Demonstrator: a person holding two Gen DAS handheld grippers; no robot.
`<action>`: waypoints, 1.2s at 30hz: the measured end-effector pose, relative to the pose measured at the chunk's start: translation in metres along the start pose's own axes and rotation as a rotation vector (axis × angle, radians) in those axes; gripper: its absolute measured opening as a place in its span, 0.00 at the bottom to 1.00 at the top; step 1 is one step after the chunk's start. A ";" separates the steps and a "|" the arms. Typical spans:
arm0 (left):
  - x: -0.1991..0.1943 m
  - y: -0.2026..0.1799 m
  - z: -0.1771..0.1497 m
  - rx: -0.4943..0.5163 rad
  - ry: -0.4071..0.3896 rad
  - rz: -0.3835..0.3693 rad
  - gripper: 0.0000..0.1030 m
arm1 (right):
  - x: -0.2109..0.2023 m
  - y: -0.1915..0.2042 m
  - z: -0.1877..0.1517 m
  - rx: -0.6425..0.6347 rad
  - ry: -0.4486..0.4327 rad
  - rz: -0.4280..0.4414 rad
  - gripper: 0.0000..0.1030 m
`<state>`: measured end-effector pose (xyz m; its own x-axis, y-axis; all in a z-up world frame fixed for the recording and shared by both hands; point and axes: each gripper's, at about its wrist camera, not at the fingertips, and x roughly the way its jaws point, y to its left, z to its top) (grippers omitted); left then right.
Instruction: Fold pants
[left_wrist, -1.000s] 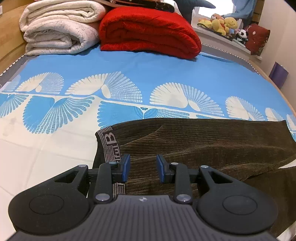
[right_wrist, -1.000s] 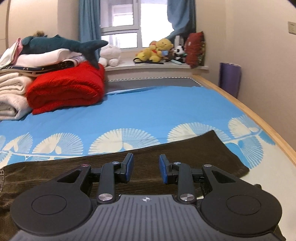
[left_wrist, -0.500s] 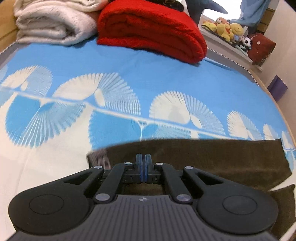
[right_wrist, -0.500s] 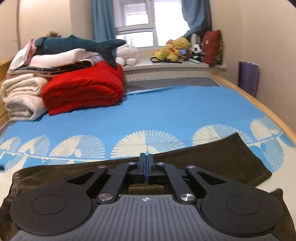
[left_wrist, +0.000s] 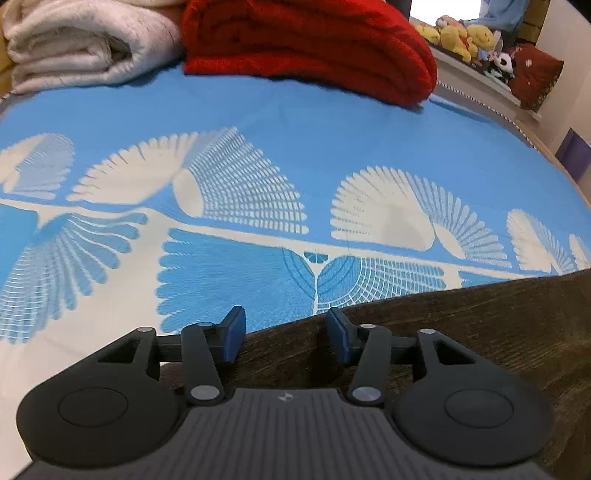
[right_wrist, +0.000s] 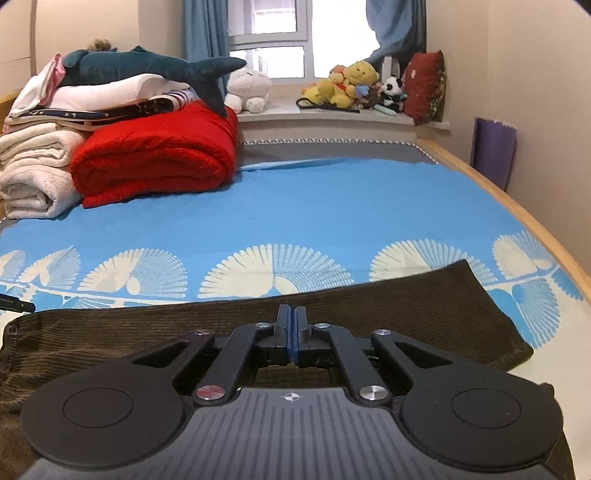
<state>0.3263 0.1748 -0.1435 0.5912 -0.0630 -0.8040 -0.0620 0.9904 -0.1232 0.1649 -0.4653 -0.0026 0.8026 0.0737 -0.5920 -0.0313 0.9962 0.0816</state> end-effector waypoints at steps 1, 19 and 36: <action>0.005 -0.001 -0.001 0.009 0.009 0.001 0.53 | 0.001 -0.001 0.000 0.001 0.004 -0.004 0.01; -0.049 -0.049 -0.013 0.246 -0.009 0.030 0.03 | -0.004 0.009 -0.005 -0.054 0.001 -0.067 0.01; -0.201 -0.063 -0.178 0.213 0.148 -0.113 0.18 | -0.053 -0.012 -0.035 -0.029 0.012 -0.109 0.01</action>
<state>0.0686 0.1032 -0.0776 0.4598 -0.1761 -0.8704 0.1769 0.9787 -0.1045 0.1023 -0.4796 0.0001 0.7950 -0.0343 -0.6057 0.0382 0.9992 -0.0065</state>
